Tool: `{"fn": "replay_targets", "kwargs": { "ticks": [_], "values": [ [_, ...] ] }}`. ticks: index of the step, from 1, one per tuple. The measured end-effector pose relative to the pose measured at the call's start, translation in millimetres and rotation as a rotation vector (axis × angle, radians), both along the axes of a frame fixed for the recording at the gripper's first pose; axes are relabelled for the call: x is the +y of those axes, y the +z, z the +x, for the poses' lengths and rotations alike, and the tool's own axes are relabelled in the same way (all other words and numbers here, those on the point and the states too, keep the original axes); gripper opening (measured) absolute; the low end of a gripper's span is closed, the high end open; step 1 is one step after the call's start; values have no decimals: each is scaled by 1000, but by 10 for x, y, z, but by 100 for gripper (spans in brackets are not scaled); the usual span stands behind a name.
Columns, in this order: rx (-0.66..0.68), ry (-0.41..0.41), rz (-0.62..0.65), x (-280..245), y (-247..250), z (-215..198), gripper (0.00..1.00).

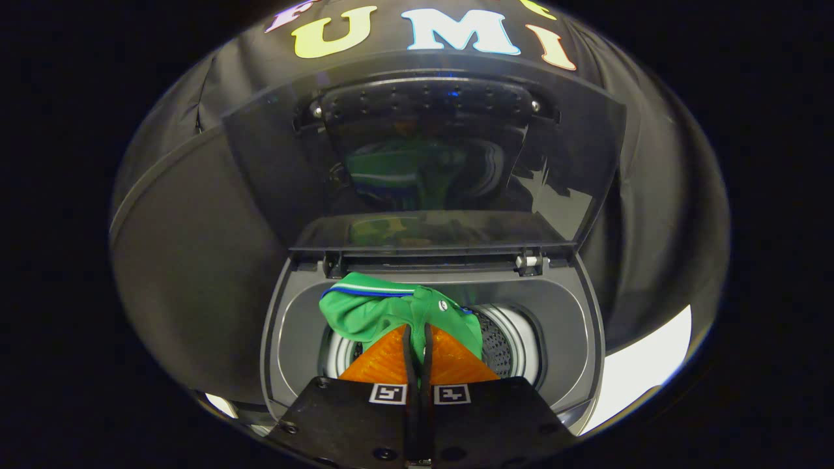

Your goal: Put the clothes into the washing machine and then close the washing machine lid.

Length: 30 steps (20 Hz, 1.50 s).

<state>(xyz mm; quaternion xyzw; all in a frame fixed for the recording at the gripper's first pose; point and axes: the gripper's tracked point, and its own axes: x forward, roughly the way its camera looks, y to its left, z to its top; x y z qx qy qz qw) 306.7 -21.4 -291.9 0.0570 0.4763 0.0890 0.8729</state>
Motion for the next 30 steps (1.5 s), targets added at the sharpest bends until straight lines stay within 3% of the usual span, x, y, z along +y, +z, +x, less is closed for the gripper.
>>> {"fn": "replay_targets", "kwargs": {
  "ticks": [9, 11, 12, 17, 30],
  "values": [
    [111, -9, -42, 21, -389, -157, 1],
    [139, -4, -18, 63, -417, -184, 5],
    [154, -3, 10, 90, -459, -202, 13],
    [159, 6, -53, 37, -525, -265, 98],
    [2, -70, 7, -74, 175, -189, 98]
  ]
}}
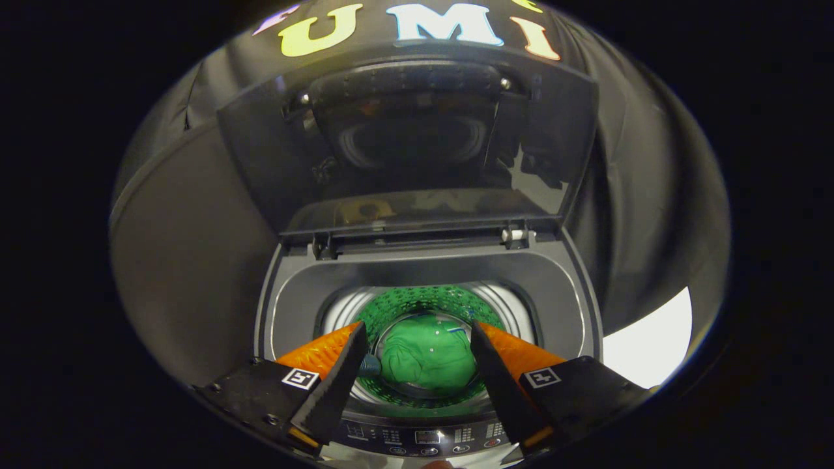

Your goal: Put the clothes into the washing machine and then close the washing machine lid.

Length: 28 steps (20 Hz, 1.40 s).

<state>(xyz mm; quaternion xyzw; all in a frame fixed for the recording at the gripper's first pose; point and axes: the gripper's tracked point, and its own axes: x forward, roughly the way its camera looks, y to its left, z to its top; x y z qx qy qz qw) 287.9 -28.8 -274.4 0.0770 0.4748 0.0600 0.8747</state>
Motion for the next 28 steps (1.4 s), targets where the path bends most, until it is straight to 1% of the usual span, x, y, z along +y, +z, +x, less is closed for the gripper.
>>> {"fn": "replay_targets", "kwargs": {
  "ticks": [7, 14, 21, 23, 25, 28],
  "values": [
    [-112, -70, 11, -229, 618, 49, 98],
    [-228, -114, -3, -451, 1214, 156, 98],
    [-376, -84, -39, -553, 1985, 361, 98],
    [-405, -76, -32, -536, 2182, 446, 98],
    [-432, -65, -23, -487, 2337, 571, 98],
    [-456, -29, -44, -399, 2477, 789, 98]
  ]
}}
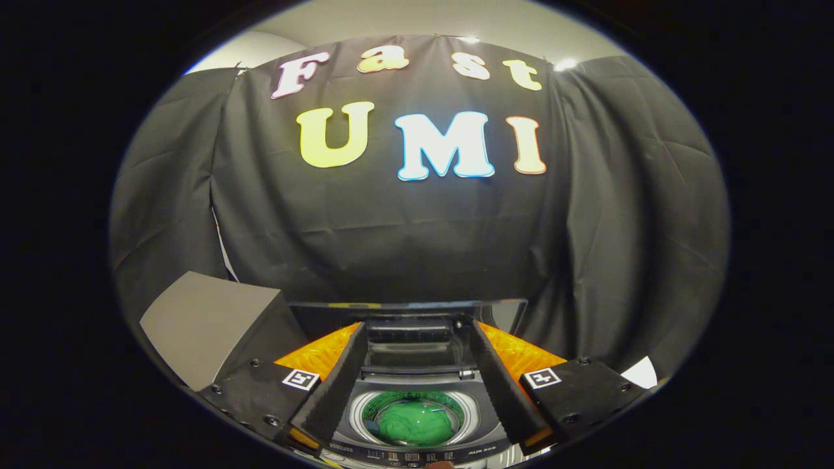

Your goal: Put the clothes into the washing machine and then close the washing machine lid.

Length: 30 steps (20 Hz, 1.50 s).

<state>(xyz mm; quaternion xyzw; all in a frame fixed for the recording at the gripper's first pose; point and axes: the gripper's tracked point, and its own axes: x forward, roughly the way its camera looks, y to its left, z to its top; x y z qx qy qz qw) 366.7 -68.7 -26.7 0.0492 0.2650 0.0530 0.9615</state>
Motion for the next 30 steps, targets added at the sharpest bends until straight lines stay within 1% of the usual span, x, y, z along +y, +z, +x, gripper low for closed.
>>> {"fn": "replay_targets", "kwargs": {
  "ticks": [4, 11, 18, 23, 26, 30],
  "values": [
    [-8, 40, 6, 176, 18, 300, 98],
    [-9, 71, 22, 399, -62, 963, 98],
    [37, 77, 31, 583, -459, 1502, 98],
    [86, 90, 16, 716, -803, 1711, 98],
    [113, 93, -2, 750, -962, 1756, 98],
    [182, 101, -5, 791, -1162, 1759, 98]
  ]
}}
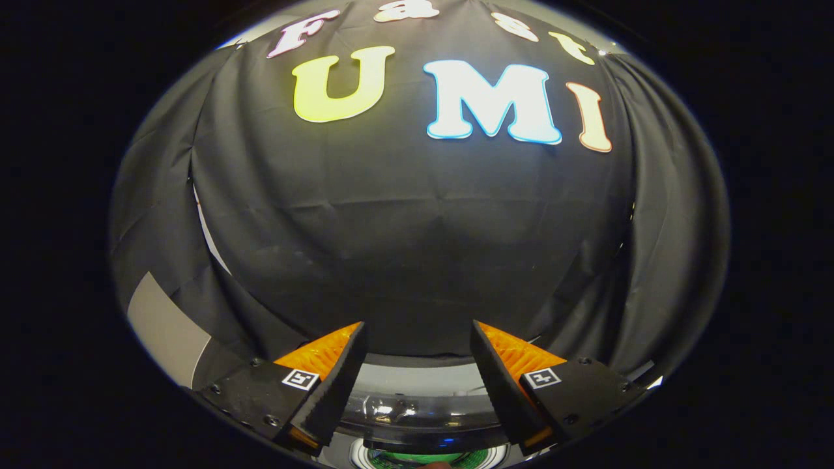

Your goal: Put the clothes into the washing machine and then close the washing machine lid.

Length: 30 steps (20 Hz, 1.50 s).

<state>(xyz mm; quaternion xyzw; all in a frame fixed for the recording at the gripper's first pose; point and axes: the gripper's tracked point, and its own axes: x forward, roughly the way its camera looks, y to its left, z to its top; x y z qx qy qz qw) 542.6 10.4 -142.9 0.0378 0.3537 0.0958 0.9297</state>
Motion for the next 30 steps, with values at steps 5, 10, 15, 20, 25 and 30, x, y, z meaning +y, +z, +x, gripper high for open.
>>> {"fn": "replay_targets", "kwargs": {
  "ticks": [5, 10, 15, 20, 25, 30],
  "values": [
    [88, 1, -6, -16, -176, -96, 98],
    [165, 3, 2, -31, -243, -203, 100],
    [248, 31, -6, -19, -306, -407, 100],
    [225, 23, -9, -25, -293, -639, 100],
    [216, 19, -12, -54, -291, -896, 99],
    [226, 14, -15, -64, -346, -1143, 99]
  ]
}}
